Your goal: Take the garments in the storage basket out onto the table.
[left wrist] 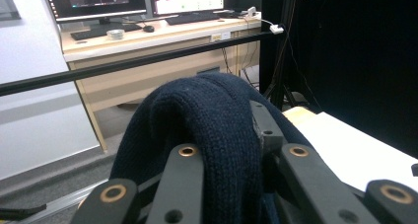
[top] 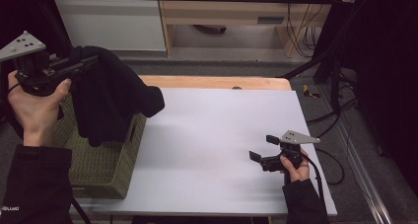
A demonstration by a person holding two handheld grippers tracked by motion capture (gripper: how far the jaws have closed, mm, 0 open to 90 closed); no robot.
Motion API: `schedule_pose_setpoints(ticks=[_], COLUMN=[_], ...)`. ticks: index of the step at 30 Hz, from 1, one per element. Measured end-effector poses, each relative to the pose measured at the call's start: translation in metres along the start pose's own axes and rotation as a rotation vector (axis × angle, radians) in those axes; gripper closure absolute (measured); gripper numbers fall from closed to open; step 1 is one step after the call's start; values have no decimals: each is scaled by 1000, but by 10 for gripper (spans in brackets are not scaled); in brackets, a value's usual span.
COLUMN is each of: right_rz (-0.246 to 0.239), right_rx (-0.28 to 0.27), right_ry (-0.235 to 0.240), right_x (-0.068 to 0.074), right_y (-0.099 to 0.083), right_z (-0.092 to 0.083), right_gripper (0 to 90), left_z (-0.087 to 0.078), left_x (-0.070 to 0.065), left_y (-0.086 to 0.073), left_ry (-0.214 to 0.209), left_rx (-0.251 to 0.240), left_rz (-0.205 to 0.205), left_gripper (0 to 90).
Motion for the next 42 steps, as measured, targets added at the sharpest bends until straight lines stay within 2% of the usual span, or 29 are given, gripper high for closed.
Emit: schedule_pose_setpoints(ticks=[3, 4, 14, 20, 25, 42], right_rz=[1, 1, -1, 1, 1, 2], right_rx=[-1, -2, -3, -3, -6, -3], right_ry=[-1, 0, 1, 2, 1, 2], right_x=[0, 0, 0, 0, 0, 0], right_y=[0, 0, 0, 0, 1, 0], right_z=[0, 0, 0, -1, -1, 0], right_gripper=[28, 28, 28, 28, 28, 28], left_z=[0, 0, 2, 4, 7, 21], left_x=[-4, -7, -18, -28, -37, -62], left_y=[6, 8, 31, 40, 49, 65], left_ry=[-1, -18, -28, -48, -62, -105], left_rx=[-4, -5, -27, -22, -38, -31], left_rz=[15, 11, 31, 38, 43, 75], left_gripper=[782, 781, 781, 782, 782, 782])
Point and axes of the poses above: each handheld gripper's, and its own axes: z roughly forward along the jaws, y roughly out of its top, x roughly to its left, the point moved 3 cm from there along z, roughly forward along the jaws, and after that the axes turned 2 degrees about -x, right-handed, at the moved point
